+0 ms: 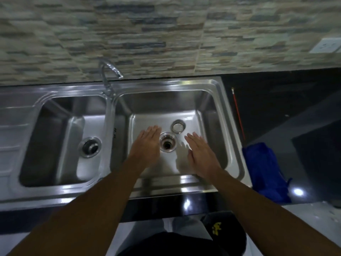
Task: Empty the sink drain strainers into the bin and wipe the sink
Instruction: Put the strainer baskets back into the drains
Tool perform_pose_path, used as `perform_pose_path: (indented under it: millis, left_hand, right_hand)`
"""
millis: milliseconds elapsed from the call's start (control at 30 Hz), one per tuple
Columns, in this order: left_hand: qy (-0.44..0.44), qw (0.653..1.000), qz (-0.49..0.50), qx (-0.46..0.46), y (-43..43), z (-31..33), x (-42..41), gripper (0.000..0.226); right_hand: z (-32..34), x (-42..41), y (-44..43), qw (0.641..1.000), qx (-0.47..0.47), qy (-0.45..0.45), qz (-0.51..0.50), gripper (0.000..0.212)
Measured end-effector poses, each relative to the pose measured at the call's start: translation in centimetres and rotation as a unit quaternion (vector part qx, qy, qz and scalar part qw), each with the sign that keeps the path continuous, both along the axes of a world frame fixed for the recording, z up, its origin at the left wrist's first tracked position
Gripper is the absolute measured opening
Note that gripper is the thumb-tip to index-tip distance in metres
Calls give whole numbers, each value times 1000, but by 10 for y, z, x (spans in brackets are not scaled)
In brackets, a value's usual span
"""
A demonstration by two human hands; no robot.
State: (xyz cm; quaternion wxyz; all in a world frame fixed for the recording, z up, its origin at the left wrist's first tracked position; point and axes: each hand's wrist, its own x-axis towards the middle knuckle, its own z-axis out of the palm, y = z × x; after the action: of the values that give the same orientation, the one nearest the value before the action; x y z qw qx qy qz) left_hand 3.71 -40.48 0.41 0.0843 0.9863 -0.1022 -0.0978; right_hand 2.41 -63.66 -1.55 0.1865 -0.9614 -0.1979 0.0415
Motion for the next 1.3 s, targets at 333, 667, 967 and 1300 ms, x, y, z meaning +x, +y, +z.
perform_pose_path:
  millis: [333,667,967,1300]
  left_hand:
    - [14,999,49,-15,111,-22,31,60]
    - [-31,997,68,-1,144,-73,36,66]
    - [-75,993,92,-21,141,-79,38,60]
    - [-86,992,96,-12,140,-79,39,54]
  right_hand:
    - [-37,53,98,996,-50,72,1,62]
    - [-95,125,101,977,-141,146,-60,86]
    - [-141,169,89,958,-144,205,-143,94]
    - [-141,166,88,980,-77,92,-156,80]
